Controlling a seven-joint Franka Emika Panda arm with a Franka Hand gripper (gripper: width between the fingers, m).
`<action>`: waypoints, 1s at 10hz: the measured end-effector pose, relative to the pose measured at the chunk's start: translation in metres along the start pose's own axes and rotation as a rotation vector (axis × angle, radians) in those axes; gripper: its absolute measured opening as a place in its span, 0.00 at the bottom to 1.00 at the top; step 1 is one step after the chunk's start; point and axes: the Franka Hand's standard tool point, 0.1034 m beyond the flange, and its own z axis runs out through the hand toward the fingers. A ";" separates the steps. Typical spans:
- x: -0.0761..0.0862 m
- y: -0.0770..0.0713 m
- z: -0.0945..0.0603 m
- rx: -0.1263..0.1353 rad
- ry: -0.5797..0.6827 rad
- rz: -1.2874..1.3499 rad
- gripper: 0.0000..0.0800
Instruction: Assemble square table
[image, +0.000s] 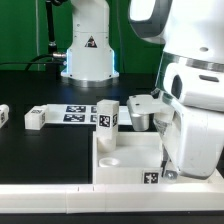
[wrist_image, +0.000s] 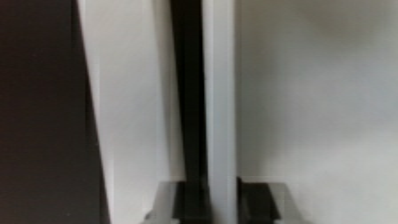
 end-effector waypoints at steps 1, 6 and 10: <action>-0.002 0.001 -0.002 0.000 -0.001 0.002 0.08; -0.042 0.010 -0.039 0.029 -0.024 0.004 0.64; -0.114 0.016 -0.064 0.065 -0.044 -0.034 0.81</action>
Offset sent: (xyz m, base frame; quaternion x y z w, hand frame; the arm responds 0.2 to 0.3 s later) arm -0.0103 -0.0210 0.0278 0.0351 -0.0187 -0.0134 0.9991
